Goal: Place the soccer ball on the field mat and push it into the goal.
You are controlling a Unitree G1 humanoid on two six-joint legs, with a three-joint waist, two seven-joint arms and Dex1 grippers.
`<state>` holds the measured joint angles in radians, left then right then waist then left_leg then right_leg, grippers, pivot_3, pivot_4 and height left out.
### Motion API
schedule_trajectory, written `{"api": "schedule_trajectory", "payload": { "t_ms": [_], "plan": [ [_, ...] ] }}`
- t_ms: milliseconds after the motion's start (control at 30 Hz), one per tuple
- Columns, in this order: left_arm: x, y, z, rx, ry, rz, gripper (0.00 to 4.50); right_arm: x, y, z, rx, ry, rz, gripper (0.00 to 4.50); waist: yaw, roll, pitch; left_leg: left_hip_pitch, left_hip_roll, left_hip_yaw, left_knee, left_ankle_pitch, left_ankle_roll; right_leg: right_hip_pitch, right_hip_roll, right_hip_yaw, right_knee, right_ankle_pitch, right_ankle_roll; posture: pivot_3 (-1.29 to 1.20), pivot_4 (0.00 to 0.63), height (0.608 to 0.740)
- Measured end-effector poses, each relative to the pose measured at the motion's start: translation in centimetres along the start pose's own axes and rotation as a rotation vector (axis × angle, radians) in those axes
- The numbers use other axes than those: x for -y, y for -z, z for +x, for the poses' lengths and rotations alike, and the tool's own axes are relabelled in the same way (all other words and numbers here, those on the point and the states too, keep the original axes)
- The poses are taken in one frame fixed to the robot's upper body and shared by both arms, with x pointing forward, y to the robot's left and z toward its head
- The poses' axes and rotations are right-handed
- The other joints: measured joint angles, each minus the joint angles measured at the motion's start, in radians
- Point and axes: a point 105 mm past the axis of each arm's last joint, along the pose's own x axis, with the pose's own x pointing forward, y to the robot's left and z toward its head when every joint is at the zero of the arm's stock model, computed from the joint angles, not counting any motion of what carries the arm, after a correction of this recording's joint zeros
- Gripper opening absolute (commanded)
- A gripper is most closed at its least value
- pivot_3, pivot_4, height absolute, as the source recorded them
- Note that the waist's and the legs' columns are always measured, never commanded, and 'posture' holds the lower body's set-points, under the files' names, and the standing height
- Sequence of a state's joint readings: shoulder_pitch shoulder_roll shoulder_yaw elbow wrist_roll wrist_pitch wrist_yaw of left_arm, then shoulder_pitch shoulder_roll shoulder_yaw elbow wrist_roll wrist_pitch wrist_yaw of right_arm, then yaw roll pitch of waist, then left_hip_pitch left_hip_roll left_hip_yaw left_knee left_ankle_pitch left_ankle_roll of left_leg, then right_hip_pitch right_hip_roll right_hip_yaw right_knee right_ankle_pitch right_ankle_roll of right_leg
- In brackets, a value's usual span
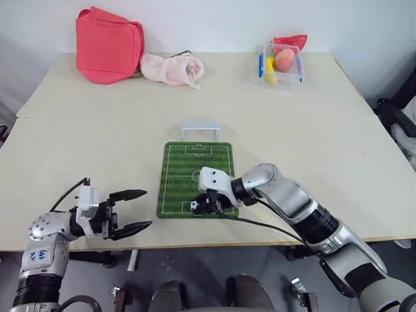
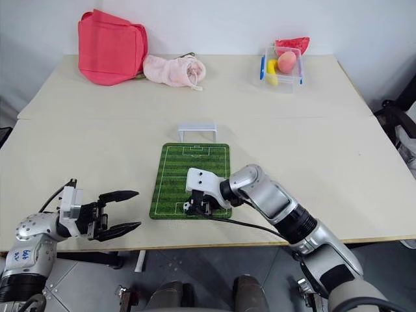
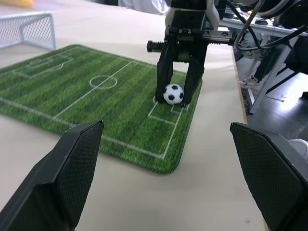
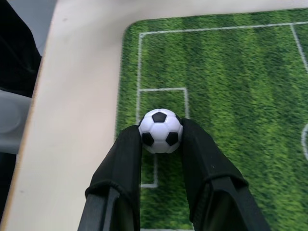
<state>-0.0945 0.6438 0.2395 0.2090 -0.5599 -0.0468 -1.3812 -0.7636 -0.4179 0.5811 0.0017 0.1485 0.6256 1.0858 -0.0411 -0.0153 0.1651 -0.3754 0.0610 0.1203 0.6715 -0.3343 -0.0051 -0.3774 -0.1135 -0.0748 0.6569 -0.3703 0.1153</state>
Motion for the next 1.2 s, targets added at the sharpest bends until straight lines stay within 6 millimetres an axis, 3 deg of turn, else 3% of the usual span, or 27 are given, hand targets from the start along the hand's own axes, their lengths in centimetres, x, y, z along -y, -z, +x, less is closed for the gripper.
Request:
{"api": "schedule_trajectory", "payload": {
  "t_ms": [200, 367, 733, 1067, 1200],
  "plan": [
    [-0.3, -0.2, -0.3, 0.003, -0.027, 0.018, 4.5, 0.0, 0.0, 0.1, 0.003, -0.006, -0.02, 0.82, -0.005, 0.0, 0.0, 0.0, 0.0, 0.0, 0.0, 0.0, 0.0, 0.0, 0.0, 0.0, 0.0, 0.0, 0.0, 0.0, 0.15, 0.74],
    [-0.4, -0.2, -0.3, 0.0, -0.035, 0.021, 4.5, -0.1, 0.0, 0.1, 0.005, -0.023, -0.024, 2.35, -0.012, 0.0, 0.0, 0.0, 0.0, -0.001, 0.0, 0.0, 0.0, 0.0, 0.0, 0.0, 0.0, 0.0, 0.0, 0.0, 0.15, 0.74],
    [-0.8, -0.6, -0.1, 0.003, -0.043, 0.044, 4.5, 0.0, -0.2, -0.1, 0.017, -0.02, -0.037, 2.35, -0.013, 0.0, 0.0, 0.0, 0.0, -0.001, 0.0, 0.0, 0.0, 0.0, -0.001, -0.001, 0.0, 0.0, 0.0, 0.0, 0.15, 0.74],
    [-0.9, -0.8, 0.0, 0.006, -0.043, 0.051, 4.5, -0.6, -3.5, -2.1, 0.083, 0.001, -0.115, 2.35, -0.013, 0.0, 0.0, 0.0, 0.0, -0.001, -0.001, 0.0, 0.0, 0.0, -0.001, -0.001, 0.0, 0.0, 0.0, 0.0, 0.15, 0.74],
    [-0.9, -0.8, 0.0, 0.006, -0.039, 0.05, 4.5, -1.1, -5.5, -3.2, 0.155, 0.043, -0.15, 1.15, -0.012, 0.0, 0.0, 0.0, 0.0, -0.001, -0.002, 0.0, 0.0, 0.0, -0.001, -0.001, 0.0, 0.0, 0.0, 0.0, 0.15, 0.74]
  ]
}}
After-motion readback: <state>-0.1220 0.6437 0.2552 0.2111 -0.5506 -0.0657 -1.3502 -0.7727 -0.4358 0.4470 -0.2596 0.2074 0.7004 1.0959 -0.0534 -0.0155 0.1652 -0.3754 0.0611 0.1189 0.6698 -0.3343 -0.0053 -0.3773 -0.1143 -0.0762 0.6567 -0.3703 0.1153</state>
